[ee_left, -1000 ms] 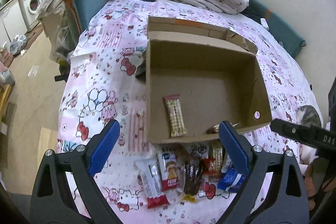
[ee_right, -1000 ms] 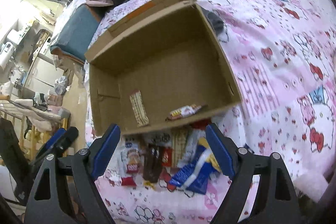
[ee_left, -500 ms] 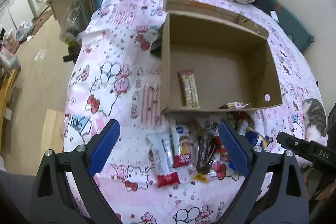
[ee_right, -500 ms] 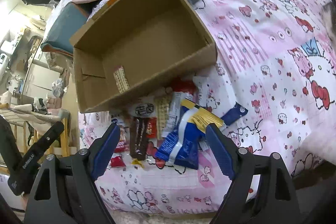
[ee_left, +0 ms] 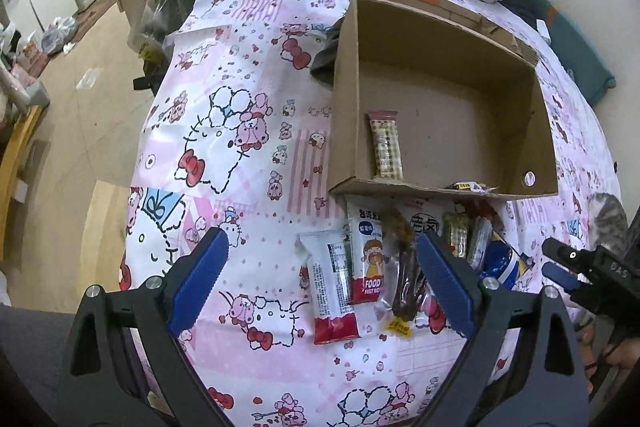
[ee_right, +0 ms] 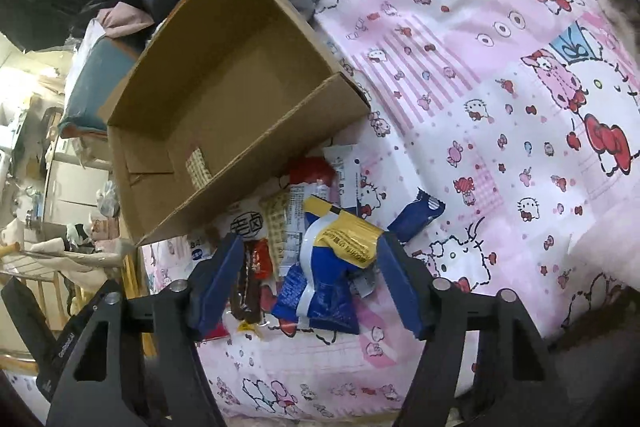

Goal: Organize snacks
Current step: 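Grasp the blue-and-yellow chip bag with the right gripper while the left grasps a white-red bar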

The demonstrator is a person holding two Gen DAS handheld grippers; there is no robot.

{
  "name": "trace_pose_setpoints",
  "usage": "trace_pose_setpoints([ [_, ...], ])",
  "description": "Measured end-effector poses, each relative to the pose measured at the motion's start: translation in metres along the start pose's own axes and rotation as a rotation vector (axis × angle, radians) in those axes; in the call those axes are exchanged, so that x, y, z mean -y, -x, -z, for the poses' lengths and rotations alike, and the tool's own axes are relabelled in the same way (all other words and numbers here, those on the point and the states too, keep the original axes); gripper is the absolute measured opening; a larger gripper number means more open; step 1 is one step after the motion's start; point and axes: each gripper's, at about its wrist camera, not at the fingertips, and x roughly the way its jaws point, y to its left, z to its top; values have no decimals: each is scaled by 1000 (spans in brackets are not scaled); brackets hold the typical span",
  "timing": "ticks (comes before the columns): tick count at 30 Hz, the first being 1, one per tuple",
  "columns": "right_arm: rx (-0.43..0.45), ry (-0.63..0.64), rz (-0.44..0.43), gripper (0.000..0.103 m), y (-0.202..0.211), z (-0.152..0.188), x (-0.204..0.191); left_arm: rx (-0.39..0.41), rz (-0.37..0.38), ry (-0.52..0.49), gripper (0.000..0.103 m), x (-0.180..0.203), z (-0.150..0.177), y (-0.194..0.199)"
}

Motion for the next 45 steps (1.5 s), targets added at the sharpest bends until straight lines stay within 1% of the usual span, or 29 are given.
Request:
trace_pose_setpoints([
  [1,-22,-4,-2,64,-4,0,1,-3,0,3,93,0,-1,-1],
  [5,-124,-1,24,64,-30,10,-3,-17,5,14,93,-1,-1,-3],
  [7,-158,14,44,64,-42,16,-9,-22,9,19,93,-1,-1,-3],
  [9,-173,42,58,64,-50,18,-17,-28,15,18,93,0,0,-4],
  [13,-197,86,128,64,-71,18,-29,-35,19,6,93,3,1,-5],
  [14,-207,94,142,62,-77,19,-31,-34,17,4,93,3,1,-5],
  [16,-224,113,159,47,-85,21,-32,-31,16,6,93,2,1,-4],
  [17,-225,125,163,46,-86,21,-34,-30,15,7,93,2,1,-4],
  [18,-217,141,163,42,-84,22,-37,-29,13,11,93,1,1,-4],
  [19,-213,148,155,38,-83,22,-38,-30,14,14,93,0,1,-4],
  [22,-201,152,103,36,-72,25,-40,-31,12,22,93,-2,1,-4],
  [24,-192,156,71,36,-62,25,-39,-31,9,25,93,-3,1,-5],
  [27,-192,151,-14,36,-46,28,-34,-32,6,26,93,-3,2,-6],
  [29,-173,156,-60,36,-34,29,-32,-31,2,23,93,-2,2,-7],
  [30,-154,152,-98,36,-26,28,-31,-31,0,22,93,-2,2,-7],
  [36,-29,144,-256,36,11,20,-32,-25,-17,24,93,-3,2,-10],
  [40,-1,160,-315,36,18,18,-41,-22,-28,47,93,-10,2,-11],
  [45,35,177,-341,36,19,17,-52,-37,-22,112,93,-27,0,-15],
])
